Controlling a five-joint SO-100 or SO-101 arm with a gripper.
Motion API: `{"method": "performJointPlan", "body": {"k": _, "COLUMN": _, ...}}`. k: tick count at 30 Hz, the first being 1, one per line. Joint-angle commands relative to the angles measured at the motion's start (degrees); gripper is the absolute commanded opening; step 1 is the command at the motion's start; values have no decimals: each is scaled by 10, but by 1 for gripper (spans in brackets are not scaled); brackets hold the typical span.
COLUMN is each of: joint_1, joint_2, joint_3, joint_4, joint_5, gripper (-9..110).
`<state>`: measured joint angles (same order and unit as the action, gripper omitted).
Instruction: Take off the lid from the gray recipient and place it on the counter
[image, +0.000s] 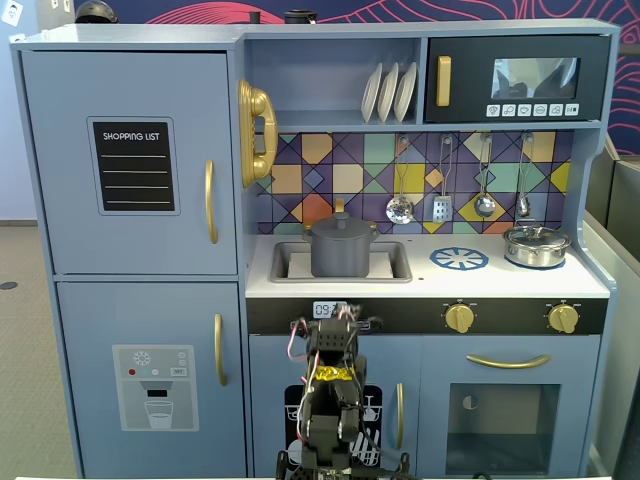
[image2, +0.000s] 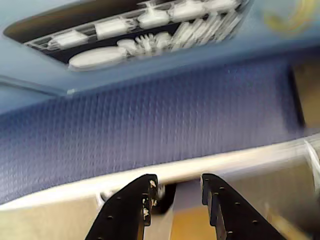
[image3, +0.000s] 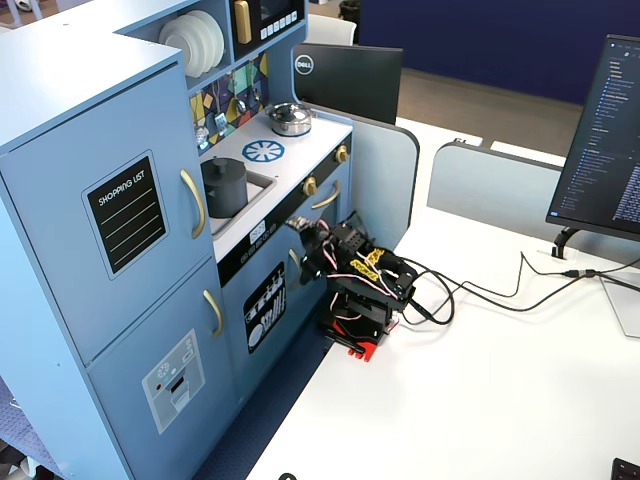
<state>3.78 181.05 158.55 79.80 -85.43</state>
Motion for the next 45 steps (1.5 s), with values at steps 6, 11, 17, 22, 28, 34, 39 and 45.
{"method": "performJointPlan", "body": {"k": 6, "joint_1": 3, "joint_2": -103, "joint_3": -280, "joint_4": -308, "joint_5": -61, "gripper": 0}}
{"method": "performJointPlan", "body": {"k": 11, "joint_1": -19, "joint_2": -169, "joint_3": -323, "joint_4": -526, "joint_5": -84, "gripper": 8}}
{"method": "performJointPlan", "body": {"k": 17, "joint_1": -26, "joint_2": -227, "joint_3": -370, "joint_4": -593, "joint_5": -97, "gripper": 14}}
{"method": "performJointPlan", "body": {"k": 22, "joint_1": -27, "joint_2": -272, "joint_3": -381, "joint_4": -618, "joint_5": -111, "gripper": 14}}
{"method": "performJointPlan", "body": {"k": 28, "joint_1": -23, "joint_2": -342, "joint_3": -394, "joint_4": -649, "joint_5": -108, "gripper": 14}}
{"method": "performJointPlan", "body": {"k": 34, "joint_1": -14, "joint_2": -413, "joint_3": -411, "joint_4": -704, "joint_5": -100, "gripper": 14}}
{"method": "performJointPlan", "body": {"k": 39, "joint_1": -7, "joint_2": -461, "joint_3": -443, "joint_4": -706, "joint_5": -90, "gripper": 13}}
{"method": "performJointPlan", "body": {"k": 45, "joint_1": 4, "joint_2": -507, "joint_3": -470, "joint_4": -706, "joint_5": -66, "gripper": 13}}
